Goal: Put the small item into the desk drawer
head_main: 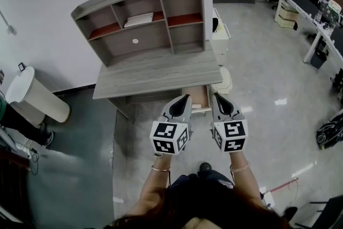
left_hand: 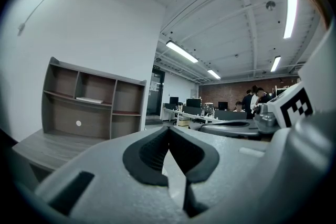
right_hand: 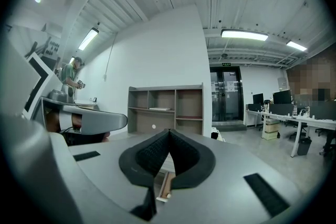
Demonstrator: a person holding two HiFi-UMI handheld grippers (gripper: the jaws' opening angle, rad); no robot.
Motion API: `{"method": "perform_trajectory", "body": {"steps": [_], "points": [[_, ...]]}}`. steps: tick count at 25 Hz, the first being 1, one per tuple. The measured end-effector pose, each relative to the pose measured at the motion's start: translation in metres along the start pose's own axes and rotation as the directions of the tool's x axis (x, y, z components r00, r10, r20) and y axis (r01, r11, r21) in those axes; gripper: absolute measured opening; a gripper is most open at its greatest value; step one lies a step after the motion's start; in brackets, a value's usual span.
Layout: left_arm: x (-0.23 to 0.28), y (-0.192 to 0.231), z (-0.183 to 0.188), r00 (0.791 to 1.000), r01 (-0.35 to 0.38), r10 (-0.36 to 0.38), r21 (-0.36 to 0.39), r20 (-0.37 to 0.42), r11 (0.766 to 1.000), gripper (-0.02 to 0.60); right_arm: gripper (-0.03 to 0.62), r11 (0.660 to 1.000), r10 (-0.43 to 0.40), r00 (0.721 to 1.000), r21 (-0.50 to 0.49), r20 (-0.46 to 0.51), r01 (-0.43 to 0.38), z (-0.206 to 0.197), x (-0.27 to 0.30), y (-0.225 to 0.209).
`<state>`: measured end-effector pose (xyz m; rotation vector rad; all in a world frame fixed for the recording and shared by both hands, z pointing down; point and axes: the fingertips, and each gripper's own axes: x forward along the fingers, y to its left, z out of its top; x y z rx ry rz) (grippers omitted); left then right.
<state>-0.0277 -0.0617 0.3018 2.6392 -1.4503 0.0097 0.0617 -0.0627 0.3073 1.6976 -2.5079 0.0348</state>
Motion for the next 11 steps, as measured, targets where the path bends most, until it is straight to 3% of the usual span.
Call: {"method": "perform_trajectory", "body": {"steps": [11], "points": [[0.011, -0.013, -0.008, 1.000, 0.009, -0.009, -0.006, -0.018, 1.000, 0.015, 0.002, 1.000, -0.001, 1.000, 0.018, 0.002, 0.001, -0.004, -0.003, -0.014]]}}
